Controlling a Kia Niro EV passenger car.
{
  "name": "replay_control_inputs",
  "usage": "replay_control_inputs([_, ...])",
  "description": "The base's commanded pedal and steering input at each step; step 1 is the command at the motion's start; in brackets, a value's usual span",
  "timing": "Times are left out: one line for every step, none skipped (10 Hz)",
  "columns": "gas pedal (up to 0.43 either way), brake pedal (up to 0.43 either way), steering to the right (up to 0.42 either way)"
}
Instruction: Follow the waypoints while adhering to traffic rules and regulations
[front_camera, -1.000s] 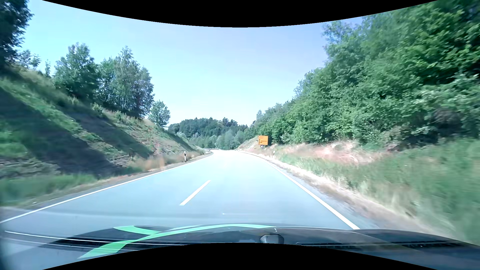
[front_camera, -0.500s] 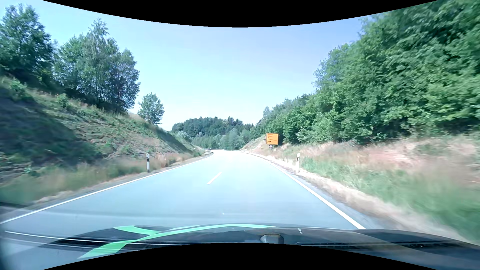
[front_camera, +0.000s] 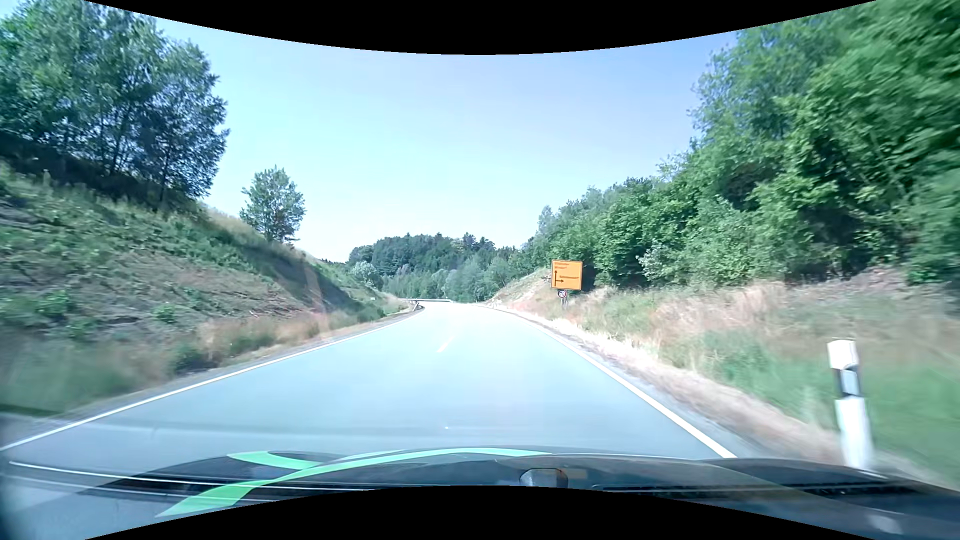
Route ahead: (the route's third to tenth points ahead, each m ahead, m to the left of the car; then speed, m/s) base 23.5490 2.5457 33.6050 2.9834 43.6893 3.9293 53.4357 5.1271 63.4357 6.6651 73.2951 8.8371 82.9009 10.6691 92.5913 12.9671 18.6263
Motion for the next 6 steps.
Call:
replay_control_inputs([0.169, 0.000, -0.013])
replay_control_inputs([0.169, 0.000, -0.014])
replay_control_inputs([0.177, 0.000, -0.014])
replay_control_inputs([0.189, 0.000, -0.015])
replay_control_inputs([0.189, 0.000, -0.015])
replay_control_inputs([0.209, 0.000, -0.015])
